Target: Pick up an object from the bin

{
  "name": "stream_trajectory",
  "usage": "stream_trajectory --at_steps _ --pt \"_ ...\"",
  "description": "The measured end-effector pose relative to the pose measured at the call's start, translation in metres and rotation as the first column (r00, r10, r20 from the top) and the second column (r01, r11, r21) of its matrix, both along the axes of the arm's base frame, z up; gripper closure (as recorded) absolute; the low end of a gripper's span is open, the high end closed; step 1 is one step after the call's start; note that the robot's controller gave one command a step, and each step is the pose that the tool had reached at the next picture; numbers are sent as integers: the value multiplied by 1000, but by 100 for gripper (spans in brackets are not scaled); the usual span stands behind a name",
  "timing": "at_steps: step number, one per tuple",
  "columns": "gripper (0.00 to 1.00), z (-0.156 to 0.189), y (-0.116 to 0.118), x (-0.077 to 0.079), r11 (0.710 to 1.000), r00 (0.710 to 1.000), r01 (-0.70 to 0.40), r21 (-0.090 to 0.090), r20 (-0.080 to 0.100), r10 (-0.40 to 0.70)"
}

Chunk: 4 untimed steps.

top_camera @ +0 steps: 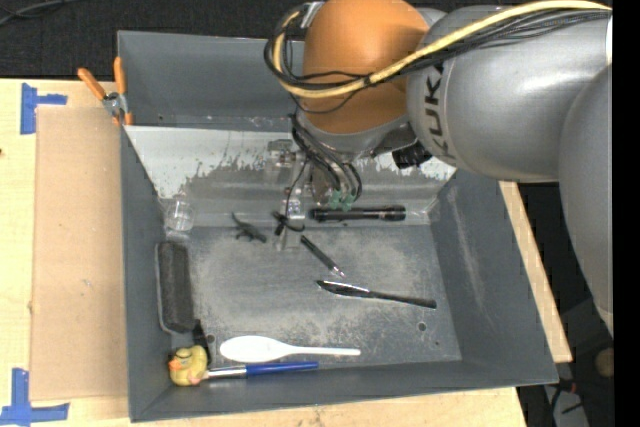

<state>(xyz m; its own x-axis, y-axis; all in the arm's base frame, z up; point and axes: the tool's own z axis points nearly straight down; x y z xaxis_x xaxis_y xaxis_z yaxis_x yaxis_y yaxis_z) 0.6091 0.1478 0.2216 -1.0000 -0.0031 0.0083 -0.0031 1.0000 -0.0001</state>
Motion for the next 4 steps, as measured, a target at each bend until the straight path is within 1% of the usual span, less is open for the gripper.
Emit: stream_trajectory --at_steps 1,2,3,4 --pt "0 5 -1 2 1000 1000 4 1 8 -4" --pt "0 -52 -35 -5 990 990 144 1 8 -144" --pt "0 -67 -81 -14 996 996 85 3 11 -85" --pt "0 -82 -99 -38 922 922 387 -1 3 -387"
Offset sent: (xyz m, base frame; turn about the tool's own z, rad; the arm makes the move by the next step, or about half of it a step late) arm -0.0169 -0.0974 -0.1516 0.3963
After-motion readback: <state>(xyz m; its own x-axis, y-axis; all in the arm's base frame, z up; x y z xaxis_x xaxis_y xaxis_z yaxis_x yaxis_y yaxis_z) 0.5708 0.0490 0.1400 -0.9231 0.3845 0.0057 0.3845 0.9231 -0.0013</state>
